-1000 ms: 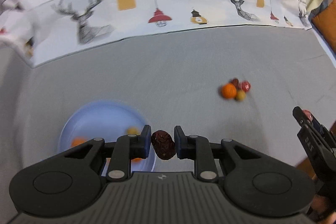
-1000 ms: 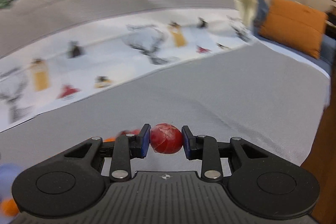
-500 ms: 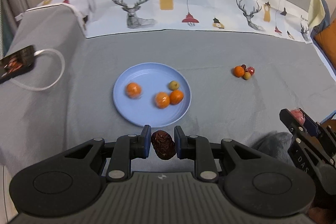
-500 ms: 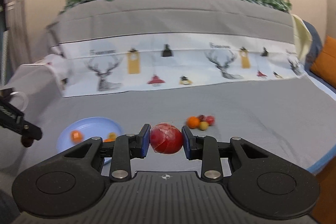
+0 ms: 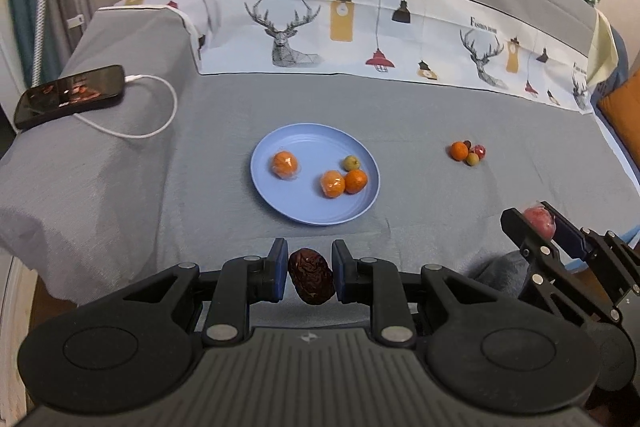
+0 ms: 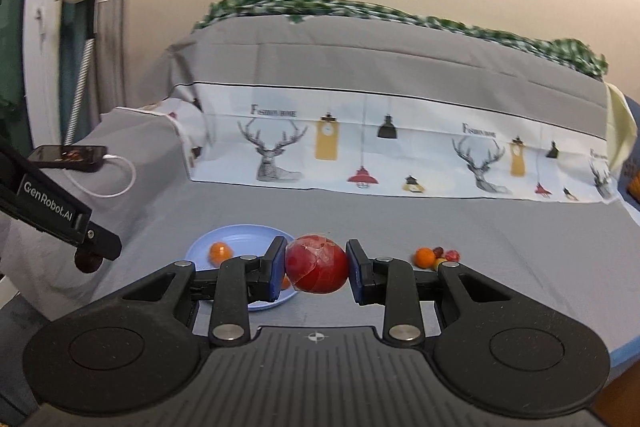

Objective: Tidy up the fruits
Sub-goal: 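Carry the date and red fruit over the blue plate and open both tools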

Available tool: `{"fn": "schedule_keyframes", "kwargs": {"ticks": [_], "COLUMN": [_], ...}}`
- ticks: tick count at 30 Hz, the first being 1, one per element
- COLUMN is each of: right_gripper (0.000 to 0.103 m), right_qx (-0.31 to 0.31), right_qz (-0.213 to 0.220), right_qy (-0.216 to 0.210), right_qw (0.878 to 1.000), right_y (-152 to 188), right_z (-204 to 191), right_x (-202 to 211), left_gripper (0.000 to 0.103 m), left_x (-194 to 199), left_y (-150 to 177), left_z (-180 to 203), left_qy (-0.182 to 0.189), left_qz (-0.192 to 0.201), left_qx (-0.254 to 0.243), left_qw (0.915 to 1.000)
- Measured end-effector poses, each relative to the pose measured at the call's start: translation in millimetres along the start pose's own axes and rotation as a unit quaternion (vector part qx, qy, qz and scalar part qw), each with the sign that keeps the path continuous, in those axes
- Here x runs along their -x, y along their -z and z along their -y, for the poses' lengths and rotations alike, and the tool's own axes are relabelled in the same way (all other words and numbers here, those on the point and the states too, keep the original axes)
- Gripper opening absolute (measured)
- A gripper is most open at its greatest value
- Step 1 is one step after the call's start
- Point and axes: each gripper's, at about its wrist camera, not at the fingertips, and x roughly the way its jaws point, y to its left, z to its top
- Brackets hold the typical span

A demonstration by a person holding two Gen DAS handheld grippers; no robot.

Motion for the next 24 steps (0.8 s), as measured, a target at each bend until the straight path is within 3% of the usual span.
{"fn": "schedule_keyframes", "kwargs": {"ticks": [24], "right_gripper": [0.033], "right_qx": [0.011], "right_qz": [-0.016], "right_qy": [-0.028], "right_qw": [0.999], "right_y": [3], "right_z": [1], "right_x": [-6], "left_gripper": [0.025], "left_x": [-2], "left_y": [3], "left_z": [-15], "left_qy": [-0.020], "left_qz": [0.003], "left_qx": [0.025], "left_qw": [0.9995]}}
